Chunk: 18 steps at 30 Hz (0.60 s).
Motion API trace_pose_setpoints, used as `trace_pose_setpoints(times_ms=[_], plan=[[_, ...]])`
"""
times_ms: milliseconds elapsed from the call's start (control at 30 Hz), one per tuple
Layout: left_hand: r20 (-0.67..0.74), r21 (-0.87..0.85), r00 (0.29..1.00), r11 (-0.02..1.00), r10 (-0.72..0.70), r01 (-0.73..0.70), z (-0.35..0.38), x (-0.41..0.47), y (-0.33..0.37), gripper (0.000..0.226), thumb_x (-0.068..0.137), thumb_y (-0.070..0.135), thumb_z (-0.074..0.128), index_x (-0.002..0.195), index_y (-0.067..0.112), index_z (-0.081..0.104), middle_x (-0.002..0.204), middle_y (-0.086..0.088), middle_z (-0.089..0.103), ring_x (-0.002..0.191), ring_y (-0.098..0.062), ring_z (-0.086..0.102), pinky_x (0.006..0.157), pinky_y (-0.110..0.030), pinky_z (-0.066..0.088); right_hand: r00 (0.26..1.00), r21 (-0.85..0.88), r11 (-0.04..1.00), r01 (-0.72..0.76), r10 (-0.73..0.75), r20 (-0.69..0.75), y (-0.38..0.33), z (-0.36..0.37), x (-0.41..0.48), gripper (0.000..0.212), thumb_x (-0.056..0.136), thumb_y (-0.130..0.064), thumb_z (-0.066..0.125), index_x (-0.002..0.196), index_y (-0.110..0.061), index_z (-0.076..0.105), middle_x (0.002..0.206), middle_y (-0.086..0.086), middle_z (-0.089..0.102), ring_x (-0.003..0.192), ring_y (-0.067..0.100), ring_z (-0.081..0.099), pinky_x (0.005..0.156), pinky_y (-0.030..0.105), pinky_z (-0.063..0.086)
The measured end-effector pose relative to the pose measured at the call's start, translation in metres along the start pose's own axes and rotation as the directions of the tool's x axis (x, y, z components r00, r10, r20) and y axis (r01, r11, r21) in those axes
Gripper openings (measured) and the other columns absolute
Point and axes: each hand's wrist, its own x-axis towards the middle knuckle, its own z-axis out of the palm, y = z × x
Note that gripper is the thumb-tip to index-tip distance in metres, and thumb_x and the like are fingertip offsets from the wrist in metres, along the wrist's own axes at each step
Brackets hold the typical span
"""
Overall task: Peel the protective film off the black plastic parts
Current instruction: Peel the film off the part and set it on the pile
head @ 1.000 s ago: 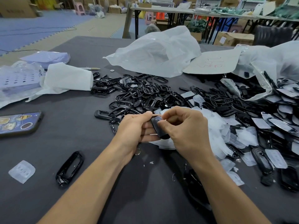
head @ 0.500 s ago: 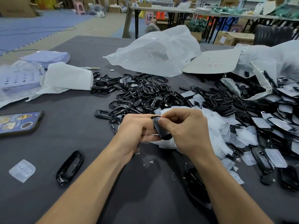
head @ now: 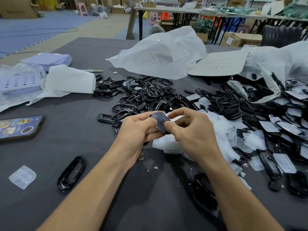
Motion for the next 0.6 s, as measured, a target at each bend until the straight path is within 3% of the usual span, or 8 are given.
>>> trace_pose_setpoints(times_ms=[100, 233, 300, 400, 600], plan=[[0.039, -0.023, 0.999, 1.000, 0.003, -0.002, -0.0033, 0.0005, 0.0014, 0.036, 0.092, -0.010, 0.055, 0.093, 0.010, 0.084, 0.084, -0.018, 0.067, 0.075, -0.022, 0.065, 0.071, -0.025, 0.061, 1.000, 0.050, 0.999, -0.002, 0.003, -0.011, 0.0010, 0.0013, 0.0006, 0.011, 0.083, -0.020, 0.077, 0.082, -0.029, 0.073, 0.059, -0.009, 0.070, 0.051, 0.004, 0.059, 0.056, 0.020, 0.046], [0.048, 0.021, 0.999, 1.000, 0.015, -0.016, -0.0074, 0.0000, 0.0027, 0.030, 0.075, 0.002, 0.064, 0.096, 0.012, 0.084, 0.081, -0.006, 0.077, 0.071, -0.013, 0.073, 0.070, -0.024, 0.060, 1.000, 0.139, 0.990, -0.010, 0.013, -0.019, 0.0035, -0.0005, 0.0032, 0.013, 0.082, -0.016, 0.079, 0.078, -0.027, 0.074, 0.060, -0.004, 0.070, 0.051, 0.007, 0.057, 0.061, 0.029, 0.046], [0.016, 0.076, 0.999, 0.997, 0.028, -0.029, -0.0072, -0.0016, 0.0036, 0.021, 0.081, 0.008, 0.070, 0.089, 0.020, 0.085, 0.085, -0.006, 0.080, 0.073, -0.013, 0.076, 0.067, -0.024, 0.060, 1.000, 0.152, 0.988, -0.007, 0.008, -0.009, 0.0039, -0.0006, 0.0036, 0.014, 0.082, -0.014, 0.079, 0.077, -0.027, 0.075, 0.062, -0.004, 0.071, 0.050, 0.005, 0.058, 0.061, 0.029, 0.046], [-0.028, 0.118, 0.998, 0.992, 0.048, -0.044, -0.0069, -0.0018, 0.0030, 0.031, 0.096, 0.006, 0.065, 0.084, 0.025, 0.086, 0.085, -0.009, 0.081, 0.072, -0.013, 0.077, 0.064, -0.022, 0.059, 1.000, 0.180, 0.984, -0.005, 0.004, 0.003, 0.0043, -0.0009, 0.0032, 0.014, 0.080, -0.012, 0.078, 0.077, -0.025, 0.076, 0.064, -0.003, 0.073, 0.050, 0.004, 0.058, 0.063, 0.030, 0.047], [-0.069, 0.079, 0.996, 0.996, 0.055, -0.049, -0.0016, -0.0054, 0.0060, 0.035, 0.095, -0.001, 0.063, 0.079, 0.021, 0.086, 0.083, -0.014, 0.080, 0.070, -0.018, 0.078, 0.061, -0.021, 0.059, 1.000, 0.261, 0.965, -0.010, 0.006, 0.017, 0.0033, -0.0005, 0.0041, 0.019, 0.080, -0.004, 0.075, 0.076, -0.022, 0.079, 0.064, 0.002, 0.072, 0.050, 0.013, 0.054, 0.059, 0.033, 0.047]])
